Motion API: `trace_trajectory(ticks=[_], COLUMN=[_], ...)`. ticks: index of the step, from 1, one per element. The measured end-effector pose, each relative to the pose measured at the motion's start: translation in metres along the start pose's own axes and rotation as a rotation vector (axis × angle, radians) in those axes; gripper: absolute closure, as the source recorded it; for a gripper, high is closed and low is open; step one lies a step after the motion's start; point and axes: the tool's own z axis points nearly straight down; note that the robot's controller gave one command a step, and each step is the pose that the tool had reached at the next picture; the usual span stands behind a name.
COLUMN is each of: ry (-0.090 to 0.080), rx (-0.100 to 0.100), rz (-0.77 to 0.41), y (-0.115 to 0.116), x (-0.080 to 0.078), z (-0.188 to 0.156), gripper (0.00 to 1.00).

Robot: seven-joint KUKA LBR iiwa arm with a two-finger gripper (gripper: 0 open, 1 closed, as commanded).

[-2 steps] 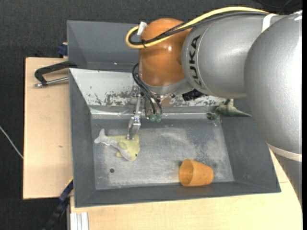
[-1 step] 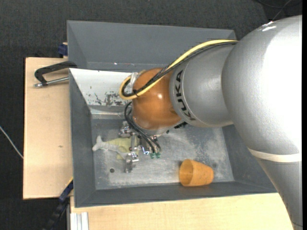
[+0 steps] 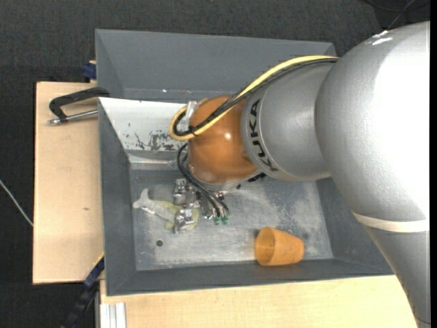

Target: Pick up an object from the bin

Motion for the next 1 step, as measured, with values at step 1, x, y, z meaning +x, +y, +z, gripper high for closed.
trace_trajectory(ticks=[1], ry=[-0.004], rx=[0.001], rz=[0.013], y=[-0.0111], x=[-0.0102], z=[-0.1459], gripper=[1.0])
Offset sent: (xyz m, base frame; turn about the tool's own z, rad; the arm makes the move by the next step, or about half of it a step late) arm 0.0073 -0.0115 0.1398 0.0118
